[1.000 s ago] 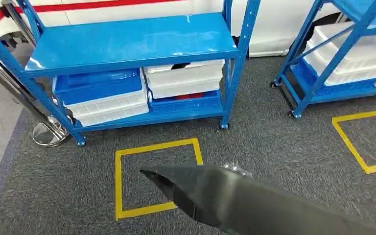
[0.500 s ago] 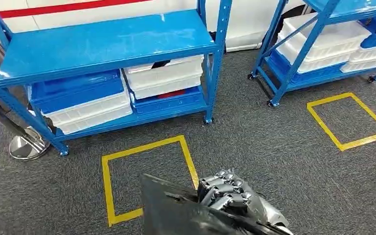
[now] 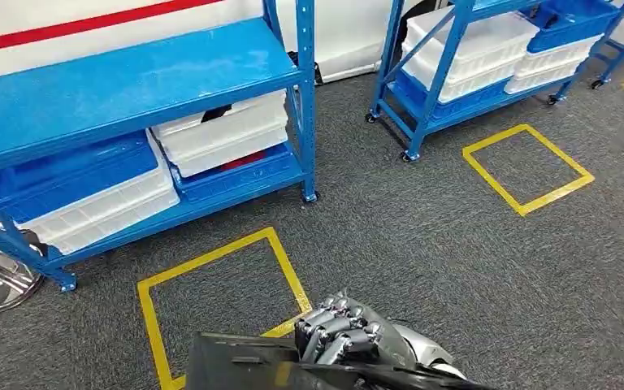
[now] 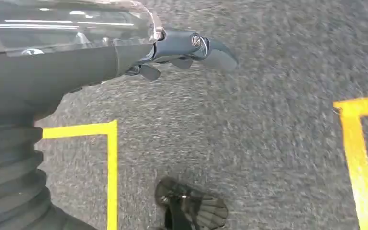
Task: Take the parts from the cabinet and place them on the table.
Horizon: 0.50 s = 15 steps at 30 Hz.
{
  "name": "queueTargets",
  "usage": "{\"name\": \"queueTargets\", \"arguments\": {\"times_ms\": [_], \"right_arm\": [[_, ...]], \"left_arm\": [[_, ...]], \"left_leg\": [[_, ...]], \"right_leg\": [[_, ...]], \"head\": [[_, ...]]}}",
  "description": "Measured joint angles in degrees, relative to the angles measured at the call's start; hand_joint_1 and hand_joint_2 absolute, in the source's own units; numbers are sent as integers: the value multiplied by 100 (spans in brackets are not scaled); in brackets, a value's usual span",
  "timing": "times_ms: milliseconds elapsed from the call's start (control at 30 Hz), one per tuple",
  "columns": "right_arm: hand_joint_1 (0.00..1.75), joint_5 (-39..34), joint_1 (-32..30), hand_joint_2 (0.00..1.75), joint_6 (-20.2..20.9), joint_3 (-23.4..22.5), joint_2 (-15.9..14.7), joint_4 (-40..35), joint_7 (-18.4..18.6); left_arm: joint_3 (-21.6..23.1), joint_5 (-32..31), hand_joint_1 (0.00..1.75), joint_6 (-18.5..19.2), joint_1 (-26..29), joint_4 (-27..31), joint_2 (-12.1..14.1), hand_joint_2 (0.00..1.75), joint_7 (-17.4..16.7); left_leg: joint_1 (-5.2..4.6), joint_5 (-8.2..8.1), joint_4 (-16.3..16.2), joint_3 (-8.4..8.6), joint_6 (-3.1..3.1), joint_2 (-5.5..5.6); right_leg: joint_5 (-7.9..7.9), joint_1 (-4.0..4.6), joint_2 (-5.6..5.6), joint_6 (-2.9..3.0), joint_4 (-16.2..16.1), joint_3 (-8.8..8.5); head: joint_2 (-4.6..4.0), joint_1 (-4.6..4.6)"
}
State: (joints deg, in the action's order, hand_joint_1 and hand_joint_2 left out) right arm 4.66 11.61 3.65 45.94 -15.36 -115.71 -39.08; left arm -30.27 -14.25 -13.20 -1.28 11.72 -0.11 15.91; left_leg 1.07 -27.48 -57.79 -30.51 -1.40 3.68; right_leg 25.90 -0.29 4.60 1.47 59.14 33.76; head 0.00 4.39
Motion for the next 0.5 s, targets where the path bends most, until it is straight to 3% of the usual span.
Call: {"name": "queueTargets", "arguments": {"times_ms": [100,133,167,200,267,300,333,367,433,467,500], "right_arm": [[175,24,-18,175,70,-163,81,105,0],[175,46,-16,175,94,-228,109,133,0],[175,70,-24,175,140,-319,133,181,0],[175,114,-3,175,210,-405,175,230,0],[175,203,4,175,364,-566,257,408,0],[175,241,5,175,444,-623,295,507,9],[175,262,7,175,526,-671,330,609,24],[175,308,17,175,601,-714,371,716,70],[175,453,53,175,638,-769,448,892,179],[175,551,66,175,601,-791,476,966,192],[175,629,83,175,545,-802,496,1033,184]], "left_arm": [[-61,-37,0,17,-43,0,2,175,37],[-63,-68,0,28,-51,0,2,175,59],[-65,-101,0,50,-74,0,4,175,74],[-65,-142,0,77,-86,0,20,175,81],[-65,-214,0,183,-85,0,48,175,105],[-65,-251,0,227,-85,0,72,175,136],[-65,-290,0,286,-90,0,88,175,183],[-63,-332,0,340,-102,0,100,175,231],[-44,-424,0,428,-145,0,105,175,282],[-37,-481,0,450,-166,0,105,175,284],[-28,-513,0,461,-165,0,107,175,284]], "left_leg": [[-40,11,-18,-28,57,-112],[19,57,47,-24,124,-176],[2,91,73,-16,170,-254],[-5,103,78,-38,207,-295],[-33,112,76,-68,226,-424],[-40,115,71,-85,227,-494],[-45,117,65,-95,225,-566],[-47,118,62,-97,224,-624],[-49,113,49,-88,207,-734],[-59,104,32,-83,185,-764],[-101,85,11,-102,146,-802]], "right_leg": [[-80,-45,124,-126,-30,72],[-78,-26,149,-171,-17,88],[38,-27,-85,-175,106,147],[250,-23,-266,-179,392,282],[682,-42,-390,-204,1267,683],[804,-52,-408,-216,1647,853],[784,-58,-425,-224,1766,895],[649,-61,-443,-225,1614,791],[192,-56,-537,-195,673,247],[44,-35,-756,-156,193,-35],[152,38,-901,-149,-2,-108]], "head": [[2,0],[2,0],[2,0],[2,-2],[2,0],[2,0],[2,0],[2,0],[2,0],[2,0],[2,-2]]}}
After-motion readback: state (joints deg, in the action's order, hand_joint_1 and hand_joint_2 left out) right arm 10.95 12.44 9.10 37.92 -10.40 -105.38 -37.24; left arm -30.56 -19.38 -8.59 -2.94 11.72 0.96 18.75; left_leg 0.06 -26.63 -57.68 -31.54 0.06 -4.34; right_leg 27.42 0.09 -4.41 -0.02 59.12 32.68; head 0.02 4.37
